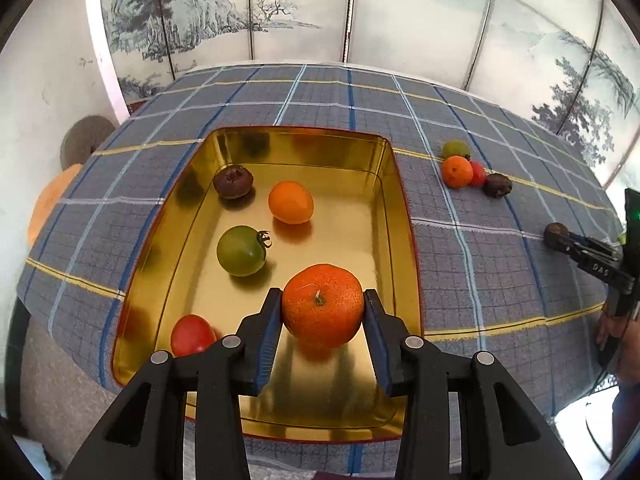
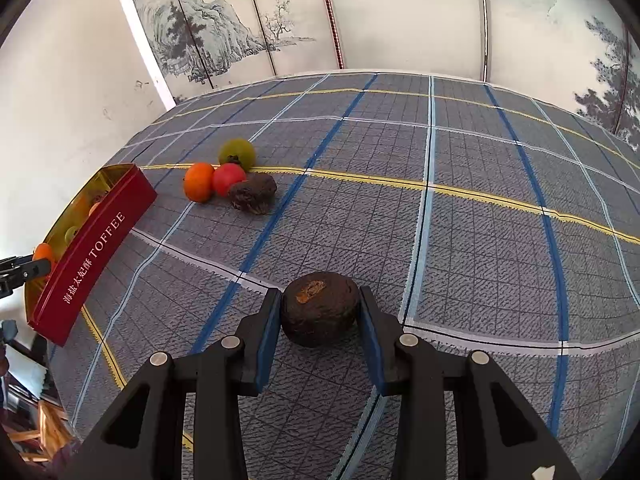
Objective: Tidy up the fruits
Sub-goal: 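Place the tangerine in the tin with the left gripper while the right gripper grasps the brown fruit, then carry the brown fruit toward the tin with the right gripper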
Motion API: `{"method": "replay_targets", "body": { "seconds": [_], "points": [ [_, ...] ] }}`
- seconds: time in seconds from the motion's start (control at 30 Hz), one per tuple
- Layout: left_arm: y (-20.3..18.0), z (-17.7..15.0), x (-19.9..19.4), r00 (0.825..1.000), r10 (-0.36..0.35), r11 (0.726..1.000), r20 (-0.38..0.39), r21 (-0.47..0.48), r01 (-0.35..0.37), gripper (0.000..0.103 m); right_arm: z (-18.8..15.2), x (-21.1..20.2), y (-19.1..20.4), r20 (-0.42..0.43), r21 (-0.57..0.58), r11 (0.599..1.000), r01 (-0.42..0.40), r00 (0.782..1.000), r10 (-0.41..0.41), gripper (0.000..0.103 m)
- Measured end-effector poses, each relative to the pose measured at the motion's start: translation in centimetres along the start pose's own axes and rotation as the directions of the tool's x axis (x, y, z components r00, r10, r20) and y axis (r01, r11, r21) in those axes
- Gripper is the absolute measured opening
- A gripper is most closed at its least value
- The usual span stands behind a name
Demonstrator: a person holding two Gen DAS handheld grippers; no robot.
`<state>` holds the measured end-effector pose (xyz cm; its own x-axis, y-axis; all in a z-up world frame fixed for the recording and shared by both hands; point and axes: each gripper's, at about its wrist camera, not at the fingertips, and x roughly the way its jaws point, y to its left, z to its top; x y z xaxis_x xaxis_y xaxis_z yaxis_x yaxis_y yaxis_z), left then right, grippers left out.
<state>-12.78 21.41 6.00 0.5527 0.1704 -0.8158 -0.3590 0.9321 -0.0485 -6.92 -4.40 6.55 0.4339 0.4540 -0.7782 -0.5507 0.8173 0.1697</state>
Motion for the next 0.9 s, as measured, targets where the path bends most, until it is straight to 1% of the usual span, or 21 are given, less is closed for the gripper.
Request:
{"method": "replay_targets", "body": {
  "seconds": [0.23, 0.37, 0.4, 0.43, 0.47, 0.5, 0.53, 0.63, 0.9],
  "points": [
    [-0.2, 0.0, 0.2, 1.0, 0.015, 1.0, 0.006, 0.018, -0.015, 0.041, 0.0, 0.0, 0.0, 0.0, -0.001, 1.0, 0.002, 1.0, -0.002, 0.035],
    [-0.6, 0.0, 0.0, 0.999, 0.039, 0.998, 0.015, 0.042, -0.039, 0.042, 0.0, 0.1, 0.1, -0.002, -0.01, 1.0, 0.013, 1.0, -0.013, 0.035],
    [-0.7, 0.0, -0.1, 0.999, 0.044, 0.998, 0.022, 0.049, -0.045, 0.045, -0.1, 0.1, 0.1, -0.002, -0.011, 1.0, 0.015, 1.0, -0.015, 0.035],
    [-0.8, -0.1, -0.4, 0.998, 0.049, 0.997, 0.032, 0.056, -0.051, 0.053, -0.1, 0.1, 0.2, -0.002, -0.013, 1.0, 0.017, 1.0, -0.017, 0.035],
    [-0.8, -0.1, -0.6, 0.998, 0.055, 0.996, 0.042, 0.061, -0.058, 0.057, -0.1, 0.2, 0.2, -0.002, -0.014, 1.0, 0.019, 1.0, -0.019, 0.035],
    [-0.9, -0.1, -1.0, 0.996, 0.068, 0.995, 0.06, 0.066, -0.072, 0.065, 0.0, 0.2, 0.2, -0.003, -0.015, 1.0, 0.021, 1.0, -0.021, 0.035],
    [-1.0, -0.1, -1.3, 0.994, 0.077, 0.994, 0.077, 0.069, -0.082, 0.069, 0.0, 0.2, 0.3, -0.002, -0.017, 1.0, 0.024, 1.0, -0.024, 0.035],
    [-1.1, -0.1, -1.9, 0.991, 0.088, 0.993, 0.1, 0.072, -0.095, 0.071, 0.0, 0.2, 0.4, -0.003, -0.024, 0.999, 0.033, 0.999, -0.033, 0.035],
    [-1.4, -0.6, -3.0, 0.988, 0.096, 0.991, 0.121, 0.08, -0.106, 0.071, 0.0, 0.3, 0.7, -0.004, -0.033, 0.998, 0.045, 0.999, -0.045, 0.035]
  ]
}}
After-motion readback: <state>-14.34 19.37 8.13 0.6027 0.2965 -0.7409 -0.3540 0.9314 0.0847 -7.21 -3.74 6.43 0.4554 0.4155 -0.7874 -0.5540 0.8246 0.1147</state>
